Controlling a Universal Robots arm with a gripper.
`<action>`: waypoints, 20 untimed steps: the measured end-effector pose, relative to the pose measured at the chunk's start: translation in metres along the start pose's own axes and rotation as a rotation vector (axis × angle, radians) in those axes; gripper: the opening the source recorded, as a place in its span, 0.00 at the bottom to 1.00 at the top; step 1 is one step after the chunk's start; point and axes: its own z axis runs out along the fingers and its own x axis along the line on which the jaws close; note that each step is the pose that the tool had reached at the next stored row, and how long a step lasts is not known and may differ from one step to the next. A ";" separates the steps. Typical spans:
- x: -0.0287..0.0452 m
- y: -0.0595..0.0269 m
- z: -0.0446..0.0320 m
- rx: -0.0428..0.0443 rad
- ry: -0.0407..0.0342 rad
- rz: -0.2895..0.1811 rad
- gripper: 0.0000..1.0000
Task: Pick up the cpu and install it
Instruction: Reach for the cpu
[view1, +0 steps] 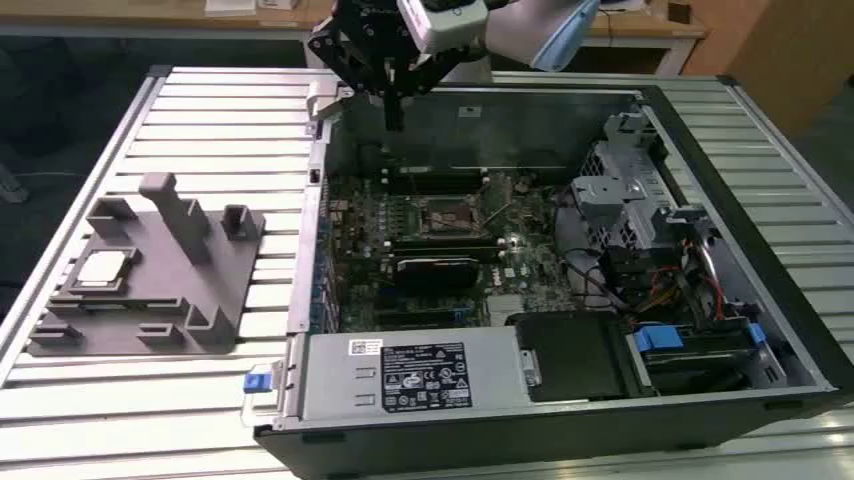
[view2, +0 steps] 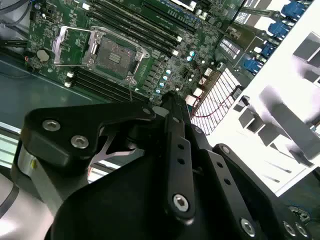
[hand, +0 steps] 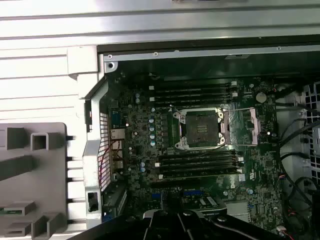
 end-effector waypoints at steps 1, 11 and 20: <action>0.0000 0.0000 0.0000 0.0000 0.0000 0.000 0.11; 0.0002 0.0000 0.0000 0.0000 0.0000 0.000 0.11; 0.0104 -0.0008 -0.0003 0.0000 0.0000 0.000 0.11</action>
